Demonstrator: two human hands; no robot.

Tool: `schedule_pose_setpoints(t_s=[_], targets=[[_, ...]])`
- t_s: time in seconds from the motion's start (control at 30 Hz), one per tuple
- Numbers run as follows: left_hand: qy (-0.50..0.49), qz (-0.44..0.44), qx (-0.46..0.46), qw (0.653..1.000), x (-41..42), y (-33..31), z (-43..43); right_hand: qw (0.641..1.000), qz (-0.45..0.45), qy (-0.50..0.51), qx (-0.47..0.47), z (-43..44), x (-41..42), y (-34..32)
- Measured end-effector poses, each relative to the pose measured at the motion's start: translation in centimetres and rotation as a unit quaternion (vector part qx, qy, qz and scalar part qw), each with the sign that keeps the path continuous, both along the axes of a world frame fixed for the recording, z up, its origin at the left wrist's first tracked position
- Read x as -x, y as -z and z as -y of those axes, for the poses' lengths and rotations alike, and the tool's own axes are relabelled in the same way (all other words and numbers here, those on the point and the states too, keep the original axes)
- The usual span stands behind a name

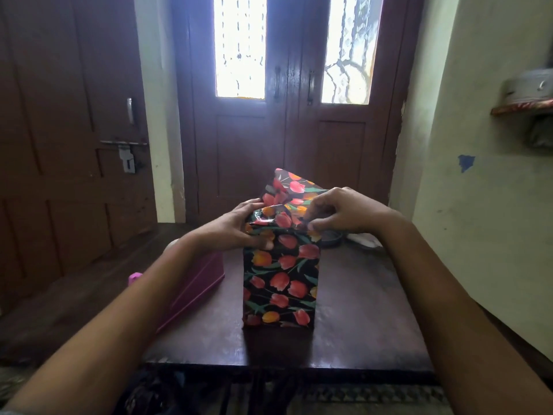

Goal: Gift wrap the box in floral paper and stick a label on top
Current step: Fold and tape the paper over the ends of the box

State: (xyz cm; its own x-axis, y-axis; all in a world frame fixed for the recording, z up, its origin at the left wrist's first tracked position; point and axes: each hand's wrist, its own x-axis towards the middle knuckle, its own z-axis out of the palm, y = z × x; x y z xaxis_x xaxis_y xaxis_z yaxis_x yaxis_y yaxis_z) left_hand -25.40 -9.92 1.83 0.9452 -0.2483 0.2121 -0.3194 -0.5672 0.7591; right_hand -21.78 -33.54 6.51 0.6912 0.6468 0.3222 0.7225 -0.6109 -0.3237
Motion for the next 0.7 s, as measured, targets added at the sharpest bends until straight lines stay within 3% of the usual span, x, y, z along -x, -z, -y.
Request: schedule_pose_setpoints(t_s=[0.13,0.47,0.53,0.63,0.7], targets=[[-0.001,-0.007,0.024,1.0,-0.1,0.6,0.1,0.999,0.034,0.022,0.0,0.2,-0.2,-0.2],[-0.016,-0.025,-0.03,0.999,0.1,0.0,-0.1,0.996,0.085,0.034,0.006,-0.4,-0.2,0.5],[-0.021,-0.035,-0.04,0.998,0.0,-0.2,-0.3,0.994,0.081,0.043,-0.055,-0.5,-0.2,0.3],[-0.028,-0.036,-0.045,0.998,-0.1,-0.5,-0.2,0.956,0.081,0.016,-0.282,0.1,0.8,-3.1],[-0.029,-0.038,-0.038,0.998,-0.1,-0.7,-0.1,0.947,0.119,-0.018,-0.297,0.9,1.7,-5.7]])
